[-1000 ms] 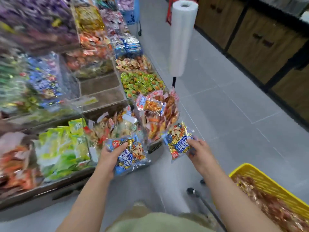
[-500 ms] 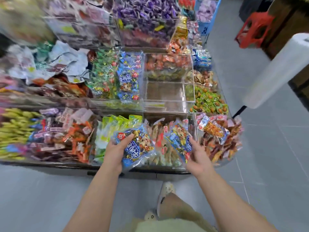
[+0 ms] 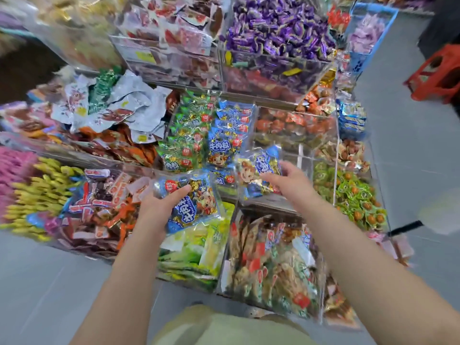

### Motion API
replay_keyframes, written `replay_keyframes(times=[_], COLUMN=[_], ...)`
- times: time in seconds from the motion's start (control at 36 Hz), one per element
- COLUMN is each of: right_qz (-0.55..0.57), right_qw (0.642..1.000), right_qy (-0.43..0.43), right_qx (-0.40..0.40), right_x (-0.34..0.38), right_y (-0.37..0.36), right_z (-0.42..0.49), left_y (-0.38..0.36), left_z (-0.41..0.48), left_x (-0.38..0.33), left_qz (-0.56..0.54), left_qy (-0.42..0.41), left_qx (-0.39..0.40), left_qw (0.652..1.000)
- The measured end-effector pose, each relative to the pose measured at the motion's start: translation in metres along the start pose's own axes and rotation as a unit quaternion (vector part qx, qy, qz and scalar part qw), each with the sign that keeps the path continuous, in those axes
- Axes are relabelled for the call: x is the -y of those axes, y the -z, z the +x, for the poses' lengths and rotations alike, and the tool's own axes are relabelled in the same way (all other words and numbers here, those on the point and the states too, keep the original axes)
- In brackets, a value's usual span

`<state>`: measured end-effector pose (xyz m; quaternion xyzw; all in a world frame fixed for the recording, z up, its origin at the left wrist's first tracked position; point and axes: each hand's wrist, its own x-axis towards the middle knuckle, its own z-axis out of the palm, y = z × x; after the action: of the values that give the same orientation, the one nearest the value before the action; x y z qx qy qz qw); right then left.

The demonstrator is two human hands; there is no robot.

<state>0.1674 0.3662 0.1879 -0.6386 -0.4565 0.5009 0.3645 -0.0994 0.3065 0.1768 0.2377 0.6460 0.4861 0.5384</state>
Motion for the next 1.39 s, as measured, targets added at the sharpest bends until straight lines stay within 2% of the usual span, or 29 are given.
replay_keyframes(times=[0.06, 0.17, 0.33, 0.5, 0.64, 0.78, 0.92, 1.03, 1.08, 1.14, 1.19, 1.22, 1.28, 1.33, 1.39], right_qz=[-0.128, -0.361, -0.555, -0.586, -0.645, -0.694, -0.643, -0.535, -0.427, -0.270, -0.096, -0.030, 0.020, -0.006, -0.040], right_qw=[0.989, 0.914, 0.808, 0.776, 0.711, 0.686, 0.730, 0.808, 0.871, 0.935, 0.985, 0.995, 0.997, 0.996, 0.996], right_qy=[0.070, 0.180, 0.170, 0.202, 0.268, 0.220, 0.212, 0.201, 0.195, 0.181, 0.119, 0.089, 0.058, 0.050, 0.036], right_qx=[0.013, 0.045, 0.097, 0.115, 0.085, 0.019, -0.093, -0.144, -0.147, -0.140, -0.079, -0.033, 0.043, 0.077, 0.069], right_x=[0.021, 0.058, 0.082, 0.081, 0.069, 0.034, 0.026, 0.036, 0.043, 0.051, 0.059, 0.060, 0.057, 0.053, 0.052], right_y=[-0.005, -0.031, -0.085, -0.108, -0.107, -0.098, -0.104, -0.112, -0.117, -0.125, -0.136, -0.141, -0.147, -0.147, -0.143], right_z=[0.023, 0.065, 0.113, 0.140, 0.135, 0.122, 0.107, 0.086, 0.070, 0.053, 0.036, 0.030, 0.021, 0.016, 0.012], left_y=[0.003, 0.010, 0.029, 0.046, 0.050, 0.046, 0.043, 0.041, 0.039, 0.036, 0.032, 0.029, 0.022, 0.016, 0.012], left_z=[0.013, 0.038, 0.078, 0.119, 0.142, 0.151, 0.150, 0.143, 0.139, 0.135, 0.130, 0.128, 0.123, 0.118, 0.114], left_x=[-0.015, -0.045, -0.080, -0.099, -0.104, -0.105, -0.105, -0.102, -0.100, -0.097, -0.093, -0.091, -0.088, -0.087, -0.087], left_qz=[0.026, 0.076, 0.122, 0.078, 0.082, 0.101, 0.125, 0.106, 0.098, 0.081, 0.070, 0.070, 0.071, 0.091, 0.113], left_qy=[-0.011, -0.030, -0.034, -0.033, -0.013, 0.008, 0.019, 0.028, 0.029, 0.027, 0.030, 0.030, 0.025, 0.015, 0.017], left_qx=[0.015, 0.056, 0.103, 0.153, 0.185, 0.216, 0.223, 0.228, 0.229, 0.234, 0.236, 0.239, 0.260, 0.282, 0.297], left_qw=[0.999, 0.995, 0.987, 0.985, 0.979, 0.971, 0.967, 0.968, 0.968, 0.969, 0.969, 0.968, 0.963, 0.955, 0.948])
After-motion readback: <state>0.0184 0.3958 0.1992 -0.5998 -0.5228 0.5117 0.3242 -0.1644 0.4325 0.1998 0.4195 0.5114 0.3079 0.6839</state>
